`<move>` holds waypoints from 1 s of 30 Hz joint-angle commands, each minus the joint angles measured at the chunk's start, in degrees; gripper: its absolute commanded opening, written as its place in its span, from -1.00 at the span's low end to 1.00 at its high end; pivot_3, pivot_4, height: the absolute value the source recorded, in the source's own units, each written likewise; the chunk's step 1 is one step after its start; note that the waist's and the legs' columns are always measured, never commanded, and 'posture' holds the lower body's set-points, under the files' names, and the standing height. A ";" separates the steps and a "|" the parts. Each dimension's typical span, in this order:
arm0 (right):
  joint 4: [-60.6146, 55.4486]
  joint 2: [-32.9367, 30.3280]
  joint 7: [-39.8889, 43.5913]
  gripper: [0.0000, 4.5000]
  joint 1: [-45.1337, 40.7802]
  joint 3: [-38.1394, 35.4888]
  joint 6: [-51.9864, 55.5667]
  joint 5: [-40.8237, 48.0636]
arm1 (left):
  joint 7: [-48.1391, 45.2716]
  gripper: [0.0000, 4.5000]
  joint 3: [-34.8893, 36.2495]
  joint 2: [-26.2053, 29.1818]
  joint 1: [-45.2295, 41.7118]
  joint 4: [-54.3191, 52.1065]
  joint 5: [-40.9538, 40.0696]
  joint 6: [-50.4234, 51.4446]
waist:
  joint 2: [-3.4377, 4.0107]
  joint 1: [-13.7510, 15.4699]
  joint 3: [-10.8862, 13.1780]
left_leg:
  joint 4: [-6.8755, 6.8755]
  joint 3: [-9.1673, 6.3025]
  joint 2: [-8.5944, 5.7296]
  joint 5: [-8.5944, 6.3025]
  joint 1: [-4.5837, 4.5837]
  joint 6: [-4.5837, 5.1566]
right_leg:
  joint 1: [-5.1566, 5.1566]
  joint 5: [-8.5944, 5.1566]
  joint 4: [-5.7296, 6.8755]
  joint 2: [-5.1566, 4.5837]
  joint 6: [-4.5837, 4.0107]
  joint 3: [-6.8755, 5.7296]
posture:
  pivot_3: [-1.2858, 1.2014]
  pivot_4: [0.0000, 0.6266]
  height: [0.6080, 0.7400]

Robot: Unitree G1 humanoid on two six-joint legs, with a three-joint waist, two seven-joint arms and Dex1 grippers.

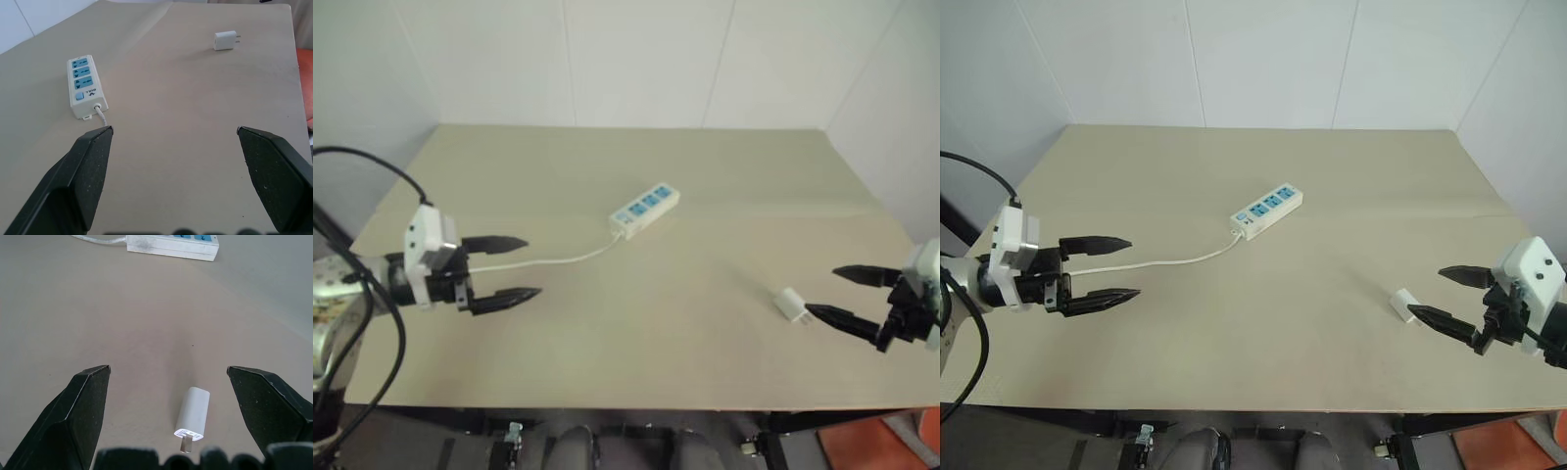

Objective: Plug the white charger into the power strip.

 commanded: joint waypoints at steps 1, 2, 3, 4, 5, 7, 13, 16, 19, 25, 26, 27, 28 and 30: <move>-1.33 -0.14 -0.17 1.00 -0.21 -1.16 -0.84 0.81 | -0.13 0.96 0.51 -0.08 -0.77 -0.06 -0.05 -1.03 | 0.00 -0.01 0.00 | 0.00 0.00 0.00 0.00 0.00 0.00 | 0.00 0.00 0.00 0.00 0.00 0.00 | 0.03 -0.52 1.00; -1.44 -0.08 -0.17 1.00 -0.05 -1.27 -0.85 0.80 | -0.18 0.96 0.50 -0.10 -0.74 0.02 -0.02 -1.09 | 0.00 -0.02 0.00 | 0.00 0.00 0.00 0.00 0.00 0.00 | 0.00 0.00 0.00 0.00 0.00 0.00 | 0.03 -0.52 1.00; -1.58 -0.03 -0.20 1.00 0.07 -1.39 -0.80 0.83 | -0.22 0.96 0.50 -0.13 -0.72 0.11 0.01 -1.14 | 0.00 -0.03 0.00 | 0.00 0.00 0.00 0.00 0.00 0.00 | 0.00 0.00 0.00 0.00 0.00 0.00 | 0.03 -0.52 1.00; -1.71 -0.01 -0.24 1.00 0.14 -1.53 -0.70 0.88 | -0.27 0.96 0.49 -0.16 -0.71 0.20 0.03 -1.18 | 0.00 -0.03 0.00 | 0.00 0.00 0.01 0.00 0.00 0.00 | 0.00 0.00 0.00 0.00 0.00 0.00 | 0.03 -0.52 1.00; -1.84 -0.01 -0.23 1.00 0.19 -1.65 -0.63 0.95 | -0.36 0.96 0.43 -0.21 -0.76 0.39 0.09 -1.28 | 0.00 -0.02 0.00 | 0.00 0.00 0.01 0.00 0.00 0.00 | 0.00 0.00 0.00 0.00 0.00 0.00 | 0.03 -0.52 1.00; -2.00 -0.02 -0.32 1.00 0.20 -1.69 -0.55 0.97 | -0.42 0.96 0.00 -0.42 -1.12 1.05 0.52 -1.74 | 0.00 -0.01 0.00 | 0.00 0.00 0.01 0.00 0.00 0.00 | 0.00 0.00 0.00 0.00 0.00 0.00 | 0.03 -0.52 1.00; -2.59 0.40 -1.28 1.00 -0.91 -0.99 -0.40 1.40 | 11.49 0.96 -10.17 -5.78 -10.54 7.69 13.07 -2.27 | -0.01 0.56 0.01 | 0.02 0.04 -0.04 0.00 0.03 0.00 | 0.06 0.00 0.01 0.00 0.01 -0.03 | 0.03 -0.52 1.00; -2.34 0.53 -1.92 1.00 -2.43 0.33 -0.49 1.43 | 17.89 0.96 -17.44 -12.42 -20.51 14.17 18.57 2.96 | -0.13 1.14 0.05 | 0.09 0.09 -0.11 0.01 0.03 0.00 | 0.12 0.03 0.03 0.00 0.04 -0.04 | 0.03 -0.52 1.00; -2.40 0.67 -2.59 1.00 -3.69 1.28 -0.40 1.81 | 18.37 0.96 -22.86 -17.97 -27.95 23.03 22.17 4.46 | -0.20 1.12 0.08 | 0.10 0.15 -0.17 0.01 -0.01 0.00 | 0.10 0.05 0.05 0.00 0.05 -0.04 | 0.03 -0.52 1.00; -4.22 1.36 -4.10 1.00 -3.56 1.59 -0.16 2.55 | 23.68 0.96 -30.07 -28.22 -39.75 45.93 31.66 2.80 | -0.25 0.16 0.11 | 0.07 0.19 -0.21 0.00 -0.11 0.04 | 0.04 -0.01 0.06 0.00 0.13 -0.03 | 0.03 -0.52 1.00; -4.63 1.57 -4.42 1.00 -3.40 1.58 -0.15 2.61 | 24.11 0.96 -30.23 -29.57 -41.18 49.82 32.55 1.80 | -0.26 0.01 0.12 | 0.06 0.18 -0.21 -0.01 -0.13 0.05 | 0.03 -0.01 0.08 0.00 0.14 -0.03 | 0.03 -0.52 1.00; -5.08 1.79 -4.71 1.00 -3.20 1.47 -0.14 2.74 | 24.87 0.96 -30.34 -30.90 -42.35 53.79 33.54 -0.15 | -0.27 -0.13 0.13 | 0.06 0.17 -0.20 -0.02 -0.15 0.07 | 0.03 -0.01 0.12 0.00 0.14 -0.02 | 0.03 -0.52 1.00; -5.50 1.90 -4.94 1.00 -3.06 1.31 -0.02 2.96 | 26.46 0.96 -30.53 -32.17 -43.51 57.85 34.84 -2.07 | -0.28 -0.16 0.13 | 0.06 0.15 -0.20 -0.03 -0.19 0.07 | -0.01 -0.01 0.12 0.00 0.14 -0.02 | 0.03 -0.52 1.00; -5.97 1.91 -5.23 1.00 -2.98 1.06 0.12 3.33 | 28.92 0.96 -30.20 -34.47 -45.63 65.44 36.48 -5.32 | -0.30 0.00 0.15 | 0.06 0.13 -0.20 -0.03 -0.24 0.08 | -0.06 -0.01 0.11 0.00 0.14 -0.03 | 0.03 -0.52 1.00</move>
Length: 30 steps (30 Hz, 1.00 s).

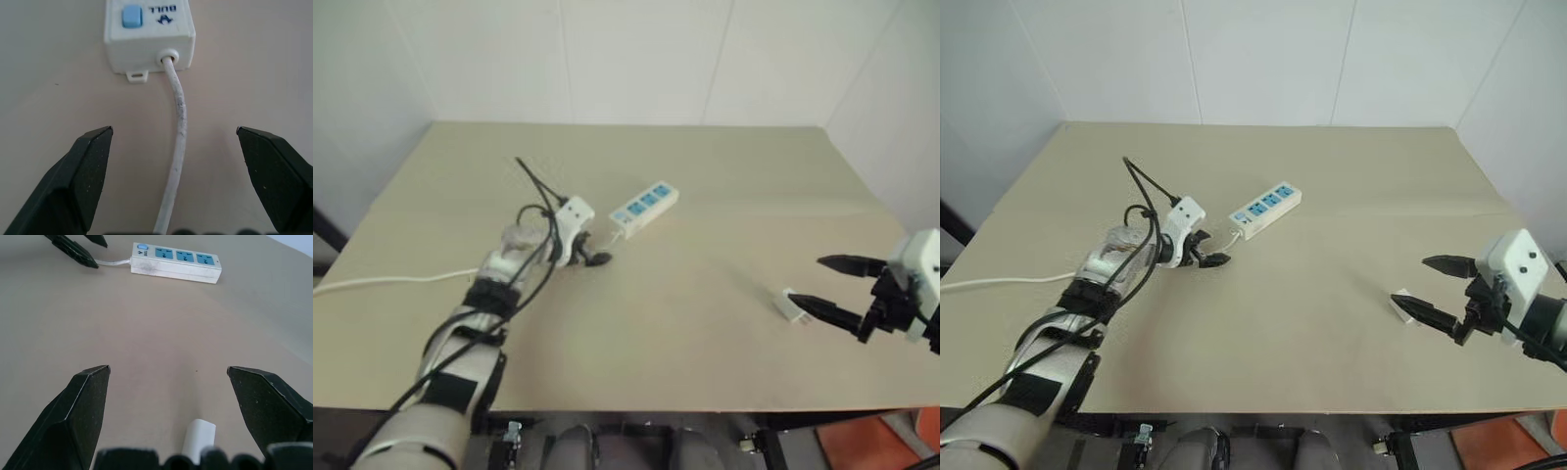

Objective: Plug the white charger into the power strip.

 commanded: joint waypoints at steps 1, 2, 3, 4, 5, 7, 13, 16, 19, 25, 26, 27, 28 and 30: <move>-2.27 -0.20 -0.90 1.00 -0.33 -1.84 -0.04 1.14 | 4.80 0.96 0.26 -2.59 -3.98 10.46 3.66 -5.90 | -0.01 0.17 0.00 | 0.02 0.01 0.00 0.00 -0.01 0.00 | 0.01 0.00 -0.01 0.00 0.00 -0.01 | 0.03 -0.52 1.00; -2.32 -0.26 -1.05 1.00 -0.41 -1.85 -0.04 1.15 | 5.63 0.89 0.21 -3.42 -4.49 12.70 4.37 -7.16 | -0.01 0.29 0.00 | 0.02 0.02 -0.01 0.00 0.00 0.00 | 0.02 0.00 -0.06 -0.01 0.00 -0.02 | 0.03 -0.52 1.00; -2.39 -0.36 -1.10 1.00 -0.44 -2.01 0.04 1.25 | 5.42 0.79 0.25 -4.11 -4.82 14.49 4.71 -8.33 | -0.01 0.37 0.00 | 0.02 0.02 -0.02 0.00 0.03 0.00 | 0.05 0.00 -0.17 -0.01 0.01 -0.02 | 0.03 -0.52 1.00; -2.50 -0.42 -1.09 1.00 -0.38 -2.21 0.13 1.34 | 5.96 0.69 0.69 -4.85 -5.08 16.00 4.81 -9.44 | -0.01 0.39 0.00 | 0.02 0.01 -0.01 0.00 0.07 0.00 | 0.11 0.00 -0.18 -0.01 0.01 -0.03 | 0.03 -0.52 1.00; -2.66 -0.43 -1.04 1.00 -0.21 -2.40 0.15 1.37 | 6.07 0.57 0.99 -5.41 -5.33 17.17 5.01 -10.13 | -0.01 0.42 0.00 | 0.02 0.02 -0.01 0.00 0.11 0.00 | 0.15 0.00 -0.18 -0.01 0.01 -0.03 | 0.03 -0.52 1.00; -2.92 -0.38 -0.93 1.00 0.18 -2.70 0.13 1.33 | 6.57 0.30 1.65 -6.39 -5.68 18.99 5.45 -11.36 | -0.01 0.49 -0.01 | 0.03 0.01 -0.01 0.00 0.18 -0.01 | 0.19 0.01 -0.13 -0.02 0.01 -0.02 | 0.03 -0.52 1.00; -3.50 -0.43 -0.44 1.00 1.41 -3.64 0.04 1.23 | 4.95 -0.55 3.08 -7.74 -4.99 18.24 5.50 -12.21 | 0.00 0.63 -0.02 | 0.10 0.00 0.01 0.03 0.26 -0.06 | 0.20 0.01 0.09 -0.02 0.01 -0.02 | 0.03 -0.52 1.00; -3.38 -0.75 -0.49 1.00 1.25 -3.38 0.09 1.27 | 4.12 -0.98 3.53 -7.80 -4.30 17.32 5.43 -12.91 | 0.00 0.52 -0.02 | 0.14 -0.01 0.01 0.03 0.26 -0.06 | 0.20 0.01 0.11 -0.02 0.01 -0.01 | 0.03 -0.52 1.00; -3.28 -1.03 -0.33 1.00 1.19 -3.08 0.03 1.11 | -2.97 -0.99 3.07 -6.50 -2.01 12.50 4.27 -13.19 | 0.01 0.43 -0.02 | 0.13 -0.03 0.01 0.03 0.24 -0.06 | 0.18 0.01 0.11 -0.02 0.00 -0.01 | 0.03 -0.52 1.00; -3.10 -1.22 -0.14 1.00 1.54 -2.75 0.21 1.00 | -29.87 -0.99 0.36 8.76 17.98 -16.98 -1.69 -25.28 | 0.11 -0.97 -0.08 | -0.09 -0.07 0.13 0.02 0.22 -0.07 | -0.03 -0.01 0.11 0.00 -0.06 0.19 | 0.03 -0.52 1.00; -3.13 -1.17 -0.21 1.00 1.57 -2.50 0.22 0.94 | -32.08 -0.99 0.90 11.10 20.34 -19.58 -2.67 -25.92 | 0.11 -1.06 -0.08 | -0.13 -0.07 0.13 0.02 0.21 -0.07 | -0.04 -0.01 0.13 0.00 -0.06 0.21 | 0.03 -0.52 1.00; -3.10 -1.12 -0.33 1.00 1.49 -2.16 0.23 0.90 | -33.54 -0.99 1.46 13.05 22.27 -21.60 -3.44 -26.29 | 0.11 -1.05 -0.07 | -0.14 -0.07 0.13 0.02 0.21 -0.06 | -0.04 -0.01 0.11 0.00 -0.06 0.21 | 0.03 -0.52 1.00; -3.07 -1.07 -0.36 1.00 1.38 -1.83 0.27 0.99 | -33.90 -0.99 2.02 14.44 23.80 -22.99 -3.87 -26.92 | 0.12 -0.90 -0.08 | -0.12 -0.07 0.14 0.01 0.20 -0.05 | -0.03 -0.01 0.08 0.00 -0.06 0.21 | 0.03 -0.52 1.00; -2.96 -1.07 -0.50 1.00 0.90 -0.96 0.32 1.08 | -33.74 -0.99 2.73 16.75 25.93 -24.57 -3.83 -27.69 | 0.13 -0.35 -0.08 | -0.07 -0.07 0.13 -0.01 0.24 -0.02 | 0.03 -0.02 -0.10 -0.01 -0.07 0.23 | 0.03 -0.52 1.00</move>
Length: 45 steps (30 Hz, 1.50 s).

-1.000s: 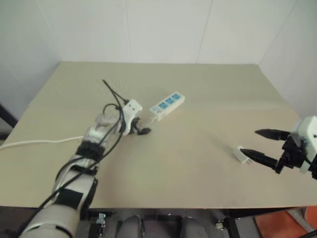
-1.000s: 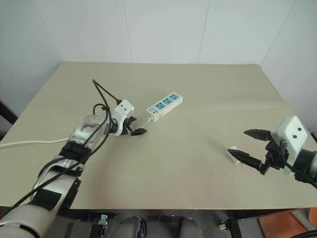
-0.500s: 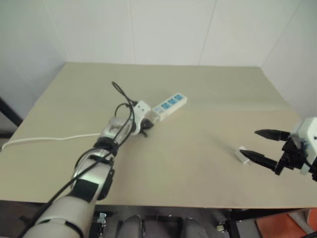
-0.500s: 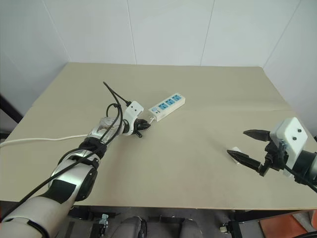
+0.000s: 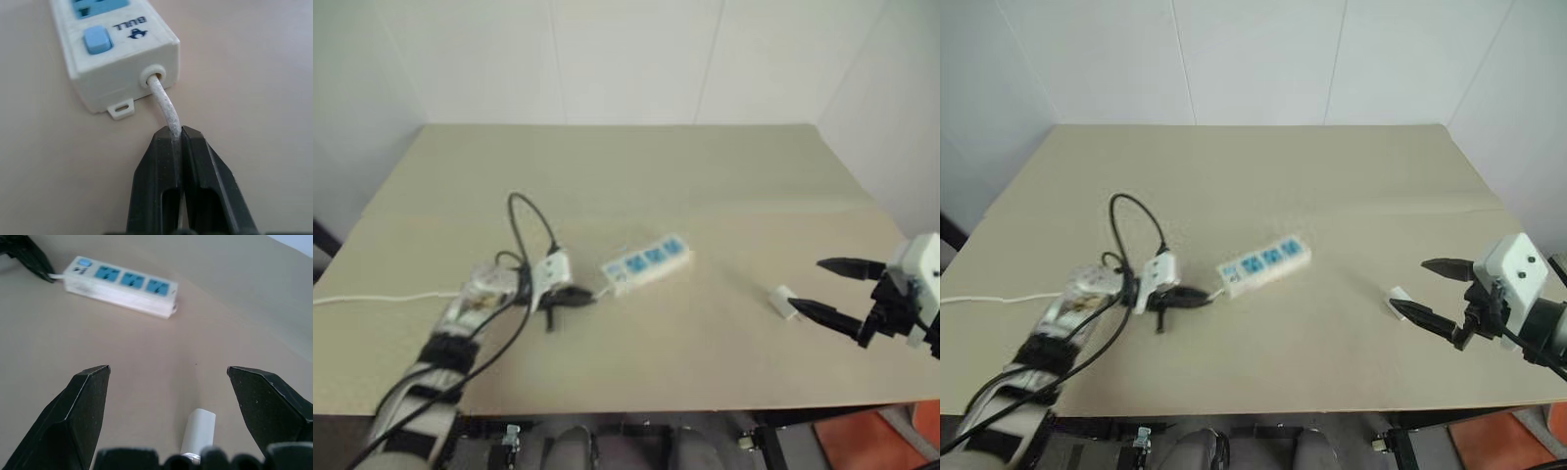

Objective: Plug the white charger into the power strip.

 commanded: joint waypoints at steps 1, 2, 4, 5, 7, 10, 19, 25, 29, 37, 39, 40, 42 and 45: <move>-0.87 -0.76 -0.10 1.00 -1.08 0.17 0.08 0.92 | -1.82 -0.99 1.59 2.92 2.80 -3.30 -0.81 -3.03 | 0.00 0.68 0.00 | 0.00 -0.01 0.00 -0.01 0.00 0.02 | 0.02 0.01 -0.01 0.00 -0.01 -0.02 | 0.03 -0.52 1.00; -0.86 -0.78 -0.12 1.00 -1.26 0.39 0.08 0.95 | -2.37 -0.99 2.18 3.72 3.75 -3.71 -1.40 -3.63 | 0.00 0.86 0.00 | 0.03 -0.02 0.03 -0.01 0.01 0.01 | 0.02 0.04 0.01 0.00 -0.06 -0.03 | 0.03 -0.52 1.00; -0.69 -0.84 0.00 1.00 -1.64 0.60 0.16 1.15 | -1.56 -0.86 3.43 4.23 5.01 -3.83 -1.97 -4.67 | 0.00 0.93 0.00 | 0.07 -0.02 0.07 -0.01 0.05 0.00 | 0.05 0.05 0.06 0.01 -0.07 -0.04 | 0.03 -0.52 1.00; -0.63 -0.87 0.08 1.00 -1.68 0.61 0.15 1.16 | -0.93 -0.71 3.73 4.30 5.23 -3.73 -1.91 -4.67 | 0.00 0.94 0.00 | 0.07 -0.01 0.07 0.00 0.05 0.00 | 0.05 0.05 0.07 0.01 -0.08 -0.04 | 0.03 -0.52 1.00; -0.63 -0.93 0.34 1.00 -1.43 0.53 0.03 1.02 | -1.03 -0.48 3.91 4.46 5.28 -3.59 -2.06 -5.35 | 0.00 0.92 0.00 | 0.08 -0.02 0.07 0.00 0.05 0.00 | 0.04 0.05 0.10 0.01 -0.07 -0.05 | 0.03 -0.52 1.00; -0.91 -0.93 0.89 1.00 -0.81 -0.31 0.10 1.19 | -3.95 -0.03 5.34 4.67 5.72 -7.15 -6.73 -2.72 | 0.00 0.81 0.00 | 0.07 0.00 0.04 0.00 0.00 0.00 | 0.00 0.05 0.10 0.01 -0.07 -0.04 | 0.03 -0.52 1.00; -1.40 -0.45 0.81 1.00 0.68 -1.76 0.45 1.83 | -2.29 0.99 11.33 2.53 3.05 -11.76 -15.78 2.54 | 0.00 0.81 0.00 | 0.07 0.00 0.05 0.00 0.01 0.00 | -0.01 0.04 0.14 0.02 -0.05 -0.04 | 0.03 -0.52 1.00; -1.12 -0.73 -0.37 1.00 -1.77 0.25 0.46 2.44 | -1.45 0.99 7.75 -7.50 0.42 -4.14 -12.34 -4.24 | 0.00 1.11 0.00 | 0.12 0.00 -0.02 0.00 0.02 0.00 | 0.09 0.05 0.10 0.01 -0.03 -0.08 | 0.03 -0.52 1.00; -1.10 -0.86 -0.52 1.00 -2.34 0.40 0.57 2.66 | -3.39 0.99 5.36 -10.04 -1.40 2.97 -9.63 -8.37 | -0.02 0.71 0.01 | 0.10 0.04 -0.03 0.00 0.01 0.01 | 0.05 0.05 0.12 0.02 -0.04 -0.07 | 0.03 -0.52 1.00; -1.94 -0.07 -0.67 1.00 -2.14 -0.50 0.87 4.04 | -4.08 0.99 4.67 -11.73 -3.72 13.65 -6.72 -12.98 | -0.02 0.78 0.01 | 0.11 -0.01 -0.03 0.00 0.00 0.02 | 0.05 0.05 0.09 0.02 -0.04 -0.07 | 0.03 -0.52 1.00; -2.21 0.11 -0.67 1.00 -2.06 -0.67 0.98 4.54 | -3.68 0.99 5.06 -11.78 -3.84 15.06 -6.24 -13.84 | -0.02 0.79 0.01 | 0.10 -0.02 -0.02 -0.01 -0.01 0.02 | 0.05 0.05 0.09 0.02 -0.04 -0.08 | 0.03 -0.52 1.00; -2.31 0.10 -0.63 1.00 -1.95 -0.70 0.93 4.69 | -3.73 0.99 5.16 -11.78 -3.94 15.75 -6.16 -14.00 | -0.02 0.81 0.01 | 0.11 -0.03 -0.02 -0.01 0.00 0.02 | 0.05 0.05 0.10 0.02 -0.04 -0.08 | 0.03 -0.52 1.00; -2.35 0.17 -0.75 1.00 -2.07 -0.47 0.83 5.02 | -3.75 0.99 5.14 -11.83 -4.11 17.42 -5.79 -14.77 | -0.01 0.80 0.01 | 0.11 -0.03 -0.02 -0.01 0.01 0.02 | 0.06 0.05 0.12 0.02 -0.04 -0.08 | 0.03 -0.52 1.00; -2.20 0.09 -1.02 1.00 -2.64 -0.03 0.88 5.51 | -3.63 0.99 4.76 -12.51 -4.18 19.63 -5.29 -15.97 | -0.01 0.80 0.00 | 0.12 -0.04 -0.02 0.00 0.03 0.02 | 0.07 0.05 0.13 0.02 -0.04 -0.08 | 0.03 -0.52 1.00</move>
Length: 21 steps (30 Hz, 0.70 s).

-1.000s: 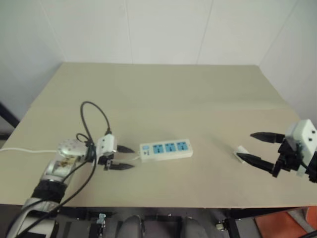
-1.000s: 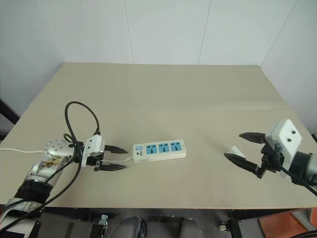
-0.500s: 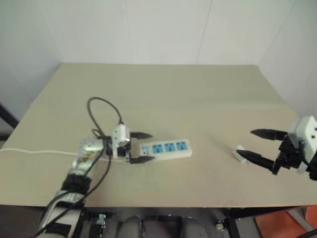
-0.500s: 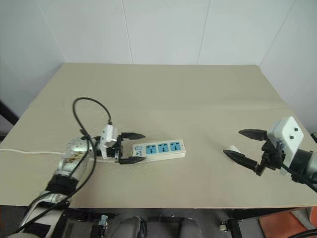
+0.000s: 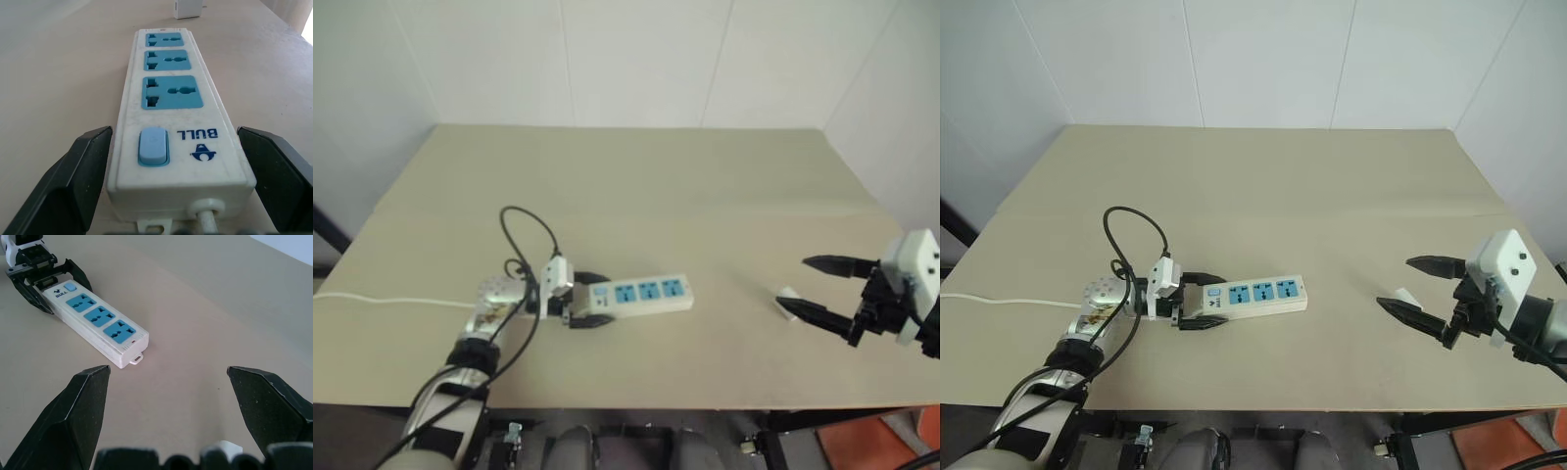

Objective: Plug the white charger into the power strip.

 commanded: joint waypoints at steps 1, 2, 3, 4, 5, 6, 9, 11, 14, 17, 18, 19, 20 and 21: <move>-0.96 -0.22 -0.67 1.00 -1.07 -1.44 0.08 1.30 | -0.14 0.99 -0.03 -0.87 -0.23 2.51 1.24 -2.12 | 0.01 0.00 0.00 | 0.00 0.00 0.00 0.00 0.00 0.00 | 0.00 0.00 0.00 0.00 0.00 0.00 | 0.03 -0.52 1.00; -0.87 -0.34 -0.64 1.00 -1.27 -1.37 0.09 1.35 | -0.08 0.99 -0.29 -1.14 -0.18 3.06 1.58 -2.56 | 0.01 0.00 0.00 | 0.00 0.00 0.00 0.00 0.00 0.00 | 0.00 0.00 0.00 0.00 0.00 0.00 | 0.03 -0.52 1.00; -0.82 -0.43 -0.58 1.00 -1.39 -1.39 0.06 1.37 | -0.08 0.99 -0.55 -1.43 -0.13 3.68 2.04 -3.40 | 0.00 0.00 0.00 | 0.00 0.00 0.00 0.00 0.00 0.00 | 0.00 0.00 -0.01 0.00 0.00 0.00 | 0.03 -0.52 1.00; -0.71 -0.54 -0.54 1.00 -1.63 -1.38 0.15 1.46 | 0.15 0.90 -0.54 -1.79 -0.08 4.26 2.34 -3.82 | 0.00 0.01 0.00 | 0.00 0.01 -0.01 0.00 -0.01 0.00 | 0.00 0.00 -0.01 0.00 0.00 0.00 | 0.03 -0.52 1.00; -0.60 -0.67 -0.40 1.00 -1.76 -1.40 0.13 1.44 | -0.23 0.78 -0.62 -2.05 -0.07 4.75 2.61 -4.58 | 0.01 0.02 -0.01 | 0.00 0.01 0.00 0.00 -0.02 0.00 | 0.00 0.00 -0.03 0.00 0.00 0.00 | 0.03 -0.52 1.00; -0.44 -0.84 -0.21 1.00 -1.89 -1.38 0.06 1.32 | -0.63 0.70 -0.65 -2.37 0.03 4.96 2.68 -5.15 | 0.02 0.10 -0.01 | 0.00 0.01 -0.01 0.00 -0.01 0.00 | 0.01 0.00 -0.03 0.00 0.00 0.00 | 0.03 -0.52 1.00; 0.11 -1.27 0.33 1.00 -2.43 -1.03 0.04 0.99 | -1.30 0.47 -0.43 -3.26 0.22 4.54 2.13 -4.81 | 0.05 0.24 -0.03 | 0.00 0.01 -0.01 0.00 0.00 0.00 | 0.03 0.00 -0.02 0.00 0.00 -0.01 | 0.03 -0.52 1.00; 0.61 -1.61 0.76 1.00 -3.13 -0.73 0.17 1.09 | -1.44 0.47 -0.33 -3.55 0.14 4.21 2.08 -5.00 | 0.06 0.29 -0.04 | 0.00 0.00 -0.01 0.00 0.00 0.00 | 0.03 0.00 -0.02 0.00 0.00 -0.01 | 0.03 -0.52 1.00; 2.90 -2.82 0.12 1.00 -5.87 0.46 1.99 1.45 | -1.05 0.47 -0.08 -4.13 -0.68 3.33 1.91 -4.57 | 0.06 0.31 -0.04 | 0.00 0.00 -0.01 0.00 0.00 0.00 | 0.03 0.00 -0.03 0.00 0.00 -0.01 | 0.03 -0.52 1.00; 7.64 -6.00 -1.60 1.00 -11.25 3.85 6.08 0.16 | -2.32 0.47 -0.39 -4.54 -1.67 1.94 1.47 -3.37 | 0.07 0.36 -0.04 | 0.04 0.01 -0.02 0.00 -0.01 0.00 | 0.03 0.00 -0.02 -0.01 0.00 -0.01 | 0.03 -0.52 1.00; 10.05 -7.67 -2.63 1.00 -14.45 6.18 8.53 -0.47 | -2.66 0.47 -0.55 -4.73 -1.84 1.69 1.46 -3.13 | 0.07 0.33 -0.04 | 0.04 0.00 -0.02 0.00 -0.02 0.00 | 0.02 0.00 -0.02 -0.01 0.00 -0.01 | 0.03 -0.52 1.00; 12.05 -9.19 -3.37 1.00 -17.51 8.30 11.31 -0.47 | -2.92 0.47 -0.70 -4.91 -2.02 1.66 1.56 -3.02 | 0.07 0.16 -0.03 | 0.05 0.01 -0.01 0.00 -0.04 0.00 | 0.00 0.01 -0.01 -0.01 -0.01 -0.01 | 0.03 -0.52 1.00; 13.96 -10.77 -3.99 1.00 -21.08 10.79 14.68 -0.29 | -3.15 0.47 -0.85 -5.05 -2.18 1.72 1.71 -2.94 | 0.09 0.10 -0.03 | 0.07 0.01 -0.01 0.00 -0.04 0.00 | -0.02 0.01 0.00 -0.01 -0.01 -0.01 | 0.03 -0.52 1.00; 15.92 -12.29 -5.25 1.00 -26.88 14.86 19.92 -0.41 | -3.35 0.47 -1.04 -5.11 -2.18 1.74 1.89 -2.81 | 0.08 0.03 -0.03 | 0.06 0.01 -0.02 0.00 -0.08 0.00 | -0.06 0.01 0.00 -0.01 -0.02 0.00 | 0.03 -0.52 1.00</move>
